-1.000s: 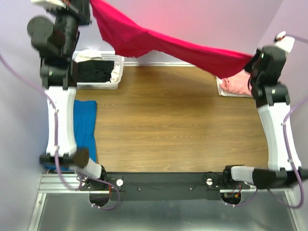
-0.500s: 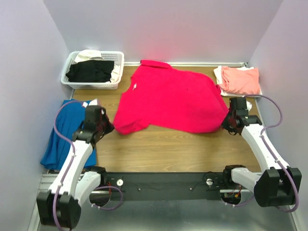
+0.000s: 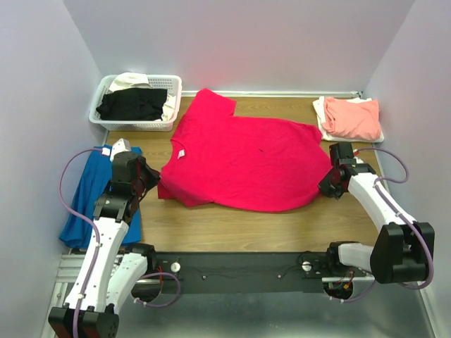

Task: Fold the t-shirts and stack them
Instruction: Flatten out the tshirt

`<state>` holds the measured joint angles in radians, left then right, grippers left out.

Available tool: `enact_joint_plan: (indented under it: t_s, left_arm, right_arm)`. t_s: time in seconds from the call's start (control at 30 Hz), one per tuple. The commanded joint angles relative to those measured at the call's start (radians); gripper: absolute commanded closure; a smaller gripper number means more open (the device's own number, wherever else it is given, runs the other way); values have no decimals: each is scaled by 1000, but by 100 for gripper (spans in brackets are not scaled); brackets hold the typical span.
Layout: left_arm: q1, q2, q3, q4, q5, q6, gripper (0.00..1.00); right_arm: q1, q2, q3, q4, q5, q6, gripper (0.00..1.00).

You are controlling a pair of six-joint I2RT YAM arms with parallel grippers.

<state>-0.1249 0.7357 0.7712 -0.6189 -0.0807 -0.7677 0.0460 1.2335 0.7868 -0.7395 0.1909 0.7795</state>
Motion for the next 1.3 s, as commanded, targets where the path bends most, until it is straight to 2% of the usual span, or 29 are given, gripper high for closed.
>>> enact_joint_plan:
  t_s: [0.0,0.37,0.73,0.8,0.93,1.03,1.27]
  left_arm:
    - [-1,4,10,-5,-42,-12,100]
    - [-1,109,39,68,-80,8,100]
    - [-2,281,111,199,-90,57,100]
    - [-2,321,129,215,-96,62,100]
    - [-2,390,166,260,-108,80,100]
    - [-2,444,206,280,-125,91,100]
    - [-9,525,215,326,-113,94,100]
  right_arm:
    - [0,-38,-37,-60,-5,87,99]
    - [0,-176,-35,-127,85,173,99]
    - [0,-187,-24,-156,130,221,99]
    - [0,-190,-14,-166,110,208,99]
    - [0,-183,72,-242,-86,144,99]
    - [0,-180,101,-325,-152,110,99]
    - [0,-146,89,-417,-179,90,99]
